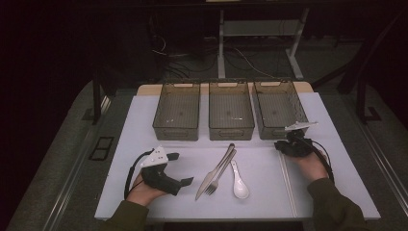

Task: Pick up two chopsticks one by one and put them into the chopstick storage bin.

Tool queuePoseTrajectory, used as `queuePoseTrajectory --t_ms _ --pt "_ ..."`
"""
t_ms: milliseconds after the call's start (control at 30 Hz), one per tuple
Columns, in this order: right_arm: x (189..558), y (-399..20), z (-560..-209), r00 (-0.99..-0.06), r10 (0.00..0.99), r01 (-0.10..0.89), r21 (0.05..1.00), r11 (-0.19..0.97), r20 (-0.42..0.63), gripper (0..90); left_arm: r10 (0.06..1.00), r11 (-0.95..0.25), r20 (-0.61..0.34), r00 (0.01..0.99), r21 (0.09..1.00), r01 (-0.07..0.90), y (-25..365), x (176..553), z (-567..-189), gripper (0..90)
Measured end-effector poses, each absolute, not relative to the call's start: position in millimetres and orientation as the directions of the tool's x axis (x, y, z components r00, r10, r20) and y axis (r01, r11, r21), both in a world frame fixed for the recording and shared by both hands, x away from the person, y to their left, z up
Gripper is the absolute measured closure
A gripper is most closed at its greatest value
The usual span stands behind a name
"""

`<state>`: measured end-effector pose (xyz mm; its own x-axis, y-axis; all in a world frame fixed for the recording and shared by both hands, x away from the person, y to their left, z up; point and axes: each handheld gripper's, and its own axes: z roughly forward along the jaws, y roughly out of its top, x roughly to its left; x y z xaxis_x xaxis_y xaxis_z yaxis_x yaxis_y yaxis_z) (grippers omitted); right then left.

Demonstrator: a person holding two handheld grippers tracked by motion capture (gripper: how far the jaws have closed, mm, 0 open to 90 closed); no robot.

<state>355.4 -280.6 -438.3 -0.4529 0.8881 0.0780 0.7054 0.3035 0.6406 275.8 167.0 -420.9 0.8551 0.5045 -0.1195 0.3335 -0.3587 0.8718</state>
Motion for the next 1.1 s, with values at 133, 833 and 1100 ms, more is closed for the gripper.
queuePoseTrajectory --t_ms 133,833,1100 --pt "355.7 -279.1 -440.2 -0.453 0.888 0.712 0.631 0.307 0.079 78.9 0.502 -0.36 -0.119 0.856 0.872 0.332 166.8 275.8 -420.9 0.0" --pt "354.9 -269.3 -443.6 -0.424 0.902 0.729 0.623 0.283 0.086 78.2 0.501 -0.359 -0.121 0.857 0.872 0.333 166.3 275.5 -420.9 0.0" --pt "356.0 -260.6 -443.4 -0.43 0.899 0.727 0.622 0.291 0.083 78.4 0.501 -0.356 -0.123 0.857 0.873 0.333 166.6 275.3 -420.7 0.0"
